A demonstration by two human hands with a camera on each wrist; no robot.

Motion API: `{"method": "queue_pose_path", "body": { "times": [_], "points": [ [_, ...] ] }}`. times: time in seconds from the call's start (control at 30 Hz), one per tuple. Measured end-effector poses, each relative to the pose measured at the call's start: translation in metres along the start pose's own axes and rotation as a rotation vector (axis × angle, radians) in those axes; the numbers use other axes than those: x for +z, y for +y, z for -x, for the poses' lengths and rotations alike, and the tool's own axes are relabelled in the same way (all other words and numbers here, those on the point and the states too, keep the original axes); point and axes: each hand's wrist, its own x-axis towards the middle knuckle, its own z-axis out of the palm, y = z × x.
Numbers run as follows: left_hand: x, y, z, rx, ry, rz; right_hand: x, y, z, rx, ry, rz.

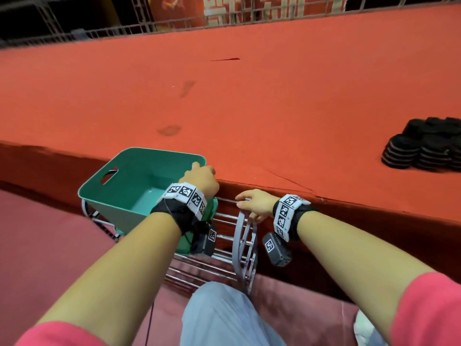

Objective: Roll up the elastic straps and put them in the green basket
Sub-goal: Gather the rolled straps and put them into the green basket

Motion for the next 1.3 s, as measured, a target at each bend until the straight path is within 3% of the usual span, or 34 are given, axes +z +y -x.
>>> {"method": "queue_pose_path", "body": {
  "times": [0.2, 0.4, 0.83, 1.1, 1.3],
  "points": [
    [-0.001, -0.013, 0.003, 0.058, -0.071, 0.009, 0.014, -0.001, 0.001, 0.027, 0.121, -0.028],
    [-0.005, 0.009, 0.025, 0.147, -0.098, 0.031, -0.004, 0.015, 0.023, 0.092, 0.234, -0.012],
    [0.014, 0.158, 0.102, 0.419, -0.229, 0.033, -0.100, 0.101, 0.160, 0.229, 0.324, 0.114],
    [0.023, 0.239, 0.129, 0.543, -0.269, -0.043, -0.160, 0.148, 0.217, 0.283, 0.339, 0.205],
    [0.029, 0.270, 0.136, 0.538, -0.300, -0.040, -0.179, 0.170, 0.232, 0.293, 0.290, 0.219]
  ]
}}
